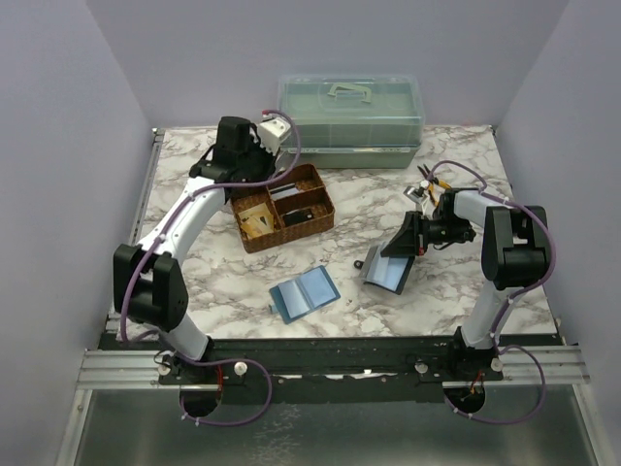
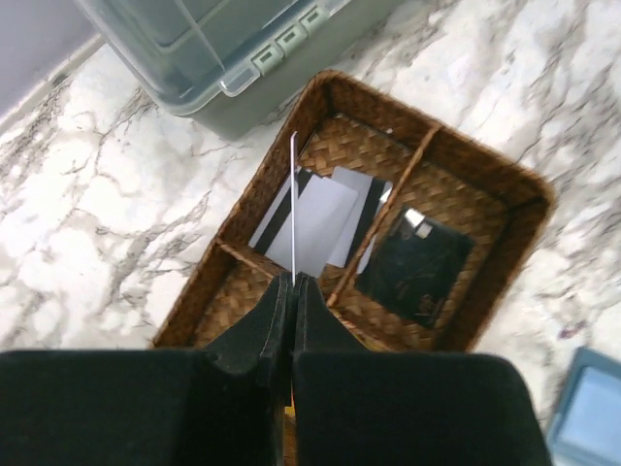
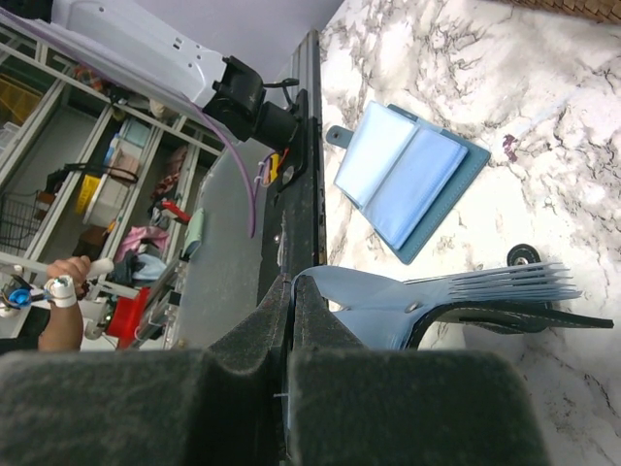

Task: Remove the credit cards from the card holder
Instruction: Place the credit card in the storage box.

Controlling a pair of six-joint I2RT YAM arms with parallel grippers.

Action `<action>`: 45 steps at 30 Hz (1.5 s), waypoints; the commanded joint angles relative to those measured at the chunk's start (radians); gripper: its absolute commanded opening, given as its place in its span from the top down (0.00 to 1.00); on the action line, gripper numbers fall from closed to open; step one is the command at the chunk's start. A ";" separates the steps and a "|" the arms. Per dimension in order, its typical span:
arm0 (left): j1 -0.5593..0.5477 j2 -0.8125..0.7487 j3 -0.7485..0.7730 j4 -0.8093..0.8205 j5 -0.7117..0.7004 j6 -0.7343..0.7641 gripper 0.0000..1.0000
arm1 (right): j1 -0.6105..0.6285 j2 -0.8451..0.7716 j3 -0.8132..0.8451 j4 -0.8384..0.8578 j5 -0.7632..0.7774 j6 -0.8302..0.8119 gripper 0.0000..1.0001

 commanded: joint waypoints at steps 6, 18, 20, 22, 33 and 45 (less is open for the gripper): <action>0.015 0.194 0.162 -0.141 0.082 0.422 1.00 | -0.004 0.000 0.025 -0.009 -0.010 -0.025 1.00; 0.018 0.371 0.274 -0.217 0.242 0.494 1.00 | -0.004 0.010 0.021 -0.009 -0.016 -0.029 1.00; 0.019 0.394 0.284 -0.225 0.247 0.502 1.00 | -0.004 0.012 0.020 -0.009 -0.017 -0.029 1.00; 0.019 0.410 0.286 -0.228 0.248 0.512 1.00 | -0.004 0.011 0.020 -0.009 -0.018 -0.031 1.00; 0.018 0.473 0.323 -0.197 0.126 0.454 0.70 | -0.004 -0.002 0.014 -0.009 -0.019 -0.034 1.00; 0.030 0.200 0.112 0.173 0.019 0.095 0.54 | -0.004 -0.017 0.019 -0.009 -0.010 -0.029 1.00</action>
